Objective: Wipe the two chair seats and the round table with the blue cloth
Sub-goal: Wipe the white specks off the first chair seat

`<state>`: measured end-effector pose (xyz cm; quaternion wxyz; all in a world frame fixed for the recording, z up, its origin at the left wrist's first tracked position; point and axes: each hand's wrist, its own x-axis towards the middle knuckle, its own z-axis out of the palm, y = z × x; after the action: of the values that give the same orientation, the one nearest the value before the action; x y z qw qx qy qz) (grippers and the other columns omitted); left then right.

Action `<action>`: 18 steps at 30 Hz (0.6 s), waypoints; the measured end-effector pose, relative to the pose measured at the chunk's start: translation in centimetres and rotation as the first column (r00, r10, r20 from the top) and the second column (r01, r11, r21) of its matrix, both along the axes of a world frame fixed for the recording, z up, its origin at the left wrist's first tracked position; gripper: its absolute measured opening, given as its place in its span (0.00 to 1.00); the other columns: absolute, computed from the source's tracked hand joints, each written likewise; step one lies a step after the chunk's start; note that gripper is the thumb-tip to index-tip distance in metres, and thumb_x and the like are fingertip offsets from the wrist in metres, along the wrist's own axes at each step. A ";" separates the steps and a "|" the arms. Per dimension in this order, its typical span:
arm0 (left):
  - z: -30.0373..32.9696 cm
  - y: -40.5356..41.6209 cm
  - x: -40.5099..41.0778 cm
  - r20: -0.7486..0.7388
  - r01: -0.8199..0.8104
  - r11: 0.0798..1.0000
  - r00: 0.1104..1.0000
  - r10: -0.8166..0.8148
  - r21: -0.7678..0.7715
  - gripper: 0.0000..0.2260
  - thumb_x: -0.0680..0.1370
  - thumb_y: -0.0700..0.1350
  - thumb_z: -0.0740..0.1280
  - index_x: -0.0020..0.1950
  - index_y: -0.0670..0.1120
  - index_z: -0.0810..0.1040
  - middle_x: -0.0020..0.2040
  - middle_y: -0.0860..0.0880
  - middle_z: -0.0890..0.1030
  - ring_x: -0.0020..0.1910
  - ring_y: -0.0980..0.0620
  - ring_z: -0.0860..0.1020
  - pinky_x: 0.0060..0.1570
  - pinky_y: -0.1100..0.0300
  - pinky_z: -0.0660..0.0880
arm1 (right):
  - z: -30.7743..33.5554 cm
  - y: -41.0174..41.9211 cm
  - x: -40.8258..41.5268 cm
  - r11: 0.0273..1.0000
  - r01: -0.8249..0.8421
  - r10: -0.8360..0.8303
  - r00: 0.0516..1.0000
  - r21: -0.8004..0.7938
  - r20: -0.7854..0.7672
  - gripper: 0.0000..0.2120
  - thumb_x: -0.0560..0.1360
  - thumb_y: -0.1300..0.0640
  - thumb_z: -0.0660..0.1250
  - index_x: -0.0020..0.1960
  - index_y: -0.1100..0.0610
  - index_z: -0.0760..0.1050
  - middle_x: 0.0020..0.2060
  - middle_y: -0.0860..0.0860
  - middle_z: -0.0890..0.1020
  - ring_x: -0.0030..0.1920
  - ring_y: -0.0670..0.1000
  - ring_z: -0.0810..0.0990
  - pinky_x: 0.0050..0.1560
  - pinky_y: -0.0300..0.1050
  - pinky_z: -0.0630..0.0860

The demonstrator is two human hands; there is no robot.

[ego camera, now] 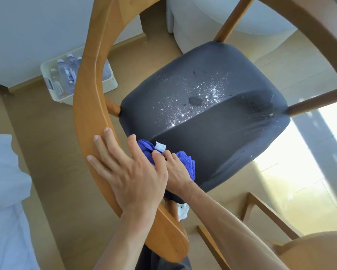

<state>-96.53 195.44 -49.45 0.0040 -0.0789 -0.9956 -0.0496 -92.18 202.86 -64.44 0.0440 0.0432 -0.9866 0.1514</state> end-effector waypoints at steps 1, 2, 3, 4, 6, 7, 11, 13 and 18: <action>0.0 0.0 0.0 -0.002 -0.002 1.000 1.000 0.002 0.001 0.25 0.75 0.55 0.59 0.67 0.41 0.71 0.75 0.35 0.59 0.76 0.34 0.54 0.71 0.33 0.51 | -0.4 0.1 0.0 1.000 -0.010 0.009 1.000 0.023 0.018 0.12 0.70 0.56 0.66 0.53 0.53 0.77 0.48 0.52 0.75 0.39 0.54 0.68 0.34 0.46 0.70; 0.0 0.0 0.0 -0.004 -0.003 1.000 1.000 0.003 0.002 0.25 0.76 0.54 0.59 0.67 0.40 0.71 0.74 0.35 0.59 0.76 0.34 0.54 0.71 0.33 0.51 | -0.5 0.1 -0.1 0.999 -0.010 0.009 1.000 0.032 0.027 0.11 0.70 0.56 0.66 0.52 0.52 0.77 0.47 0.53 0.75 0.39 0.54 0.66 0.34 0.46 0.68; 0.0 0.0 0.0 -0.004 -0.005 1.000 1.000 0.005 0.003 0.25 0.75 0.54 0.59 0.67 0.40 0.71 0.74 0.35 0.59 0.76 0.34 0.54 0.71 0.33 0.51 | -0.6 0.2 -0.2 1.000 0.000 -0.001 1.000 0.029 0.029 0.09 0.71 0.57 0.66 0.51 0.51 0.76 0.47 0.53 0.75 0.38 0.54 0.66 0.34 0.47 0.68; 0.0 0.0 0.0 -0.005 -0.006 1.000 1.000 0.006 0.002 0.25 0.75 0.54 0.60 0.67 0.40 0.71 0.74 0.35 0.59 0.76 0.34 0.54 0.71 0.33 0.51 | -0.5 0.3 -0.4 1.000 0.017 -0.017 1.000 0.015 0.026 0.09 0.71 0.57 0.66 0.51 0.50 0.75 0.47 0.53 0.75 0.38 0.54 0.66 0.34 0.47 0.68; -0.1 0.0 0.0 -0.010 -0.008 1.000 1.000 0.008 0.005 0.24 0.75 0.52 0.62 0.67 0.40 0.71 0.74 0.35 0.60 0.76 0.34 0.54 0.71 0.33 0.51 | -0.5 1.0 -1.1 0.999 0.052 -0.052 0.999 -0.007 0.004 0.10 0.73 0.55 0.65 0.54 0.49 0.76 0.48 0.53 0.77 0.38 0.55 0.68 0.35 0.48 0.69; -0.1 0.0 0.0 -0.013 -0.008 1.000 1.000 0.008 0.007 0.24 0.75 0.52 0.63 0.66 0.40 0.71 0.74 0.35 0.60 0.76 0.34 0.54 0.71 0.33 0.51 | -0.5 1.5 -1.4 0.998 0.070 -0.070 0.997 -0.003 -0.010 0.11 0.73 0.55 0.65 0.54 0.49 0.77 0.47 0.54 0.77 0.38 0.56 0.69 0.35 0.49 0.69; -0.1 0.0 0.1 -0.011 -0.011 1.000 1.000 0.011 0.007 0.25 0.74 0.52 0.62 0.66 0.39 0.71 0.74 0.35 0.60 0.75 0.33 0.54 0.71 0.33 0.50 | 0.1 5.3 -3.8 0.985 0.171 -0.171 0.985 0.033 0.020 0.15 0.69 0.56 0.67 0.55 0.50 0.78 0.48 0.56 0.78 0.39 0.57 0.70 0.36 0.51 0.71; -0.1 0.0 0.1 -0.007 -0.018 1.000 1.000 0.018 0.004 0.25 0.74 0.52 0.62 0.66 0.40 0.71 0.74 0.35 0.60 0.75 0.34 0.54 0.71 0.34 0.50 | 0.7 8.4 -5.0 0.967 0.242 -0.247 0.968 0.078 0.053 0.15 0.69 0.55 0.65 0.55 0.51 0.78 0.50 0.57 0.78 0.40 0.59 0.72 0.37 0.51 0.73; -0.1 0.0 0.0 -0.003 -0.030 1.000 1.000 0.030 -0.006 0.25 0.74 0.54 0.61 0.66 0.40 0.72 0.74 0.35 0.61 0.75 0.34 0.55 0.72 0.34 0.50 | 1.9 16.9 -6.4 0.877 0.453 -0.471 0.876 0.162 0.103 0.18 0.70 0.55 0.72 0.60 0.53 0.76 0.54 0.61 0.76 0.43 0.63 0.74 0.40 0.55 0.73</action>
<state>-96.48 195.41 -49.54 0.0062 -0.0641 -0.9969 -0.0461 -98.54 219.72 -62.56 0.0069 -0.2018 -0.9766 0.0733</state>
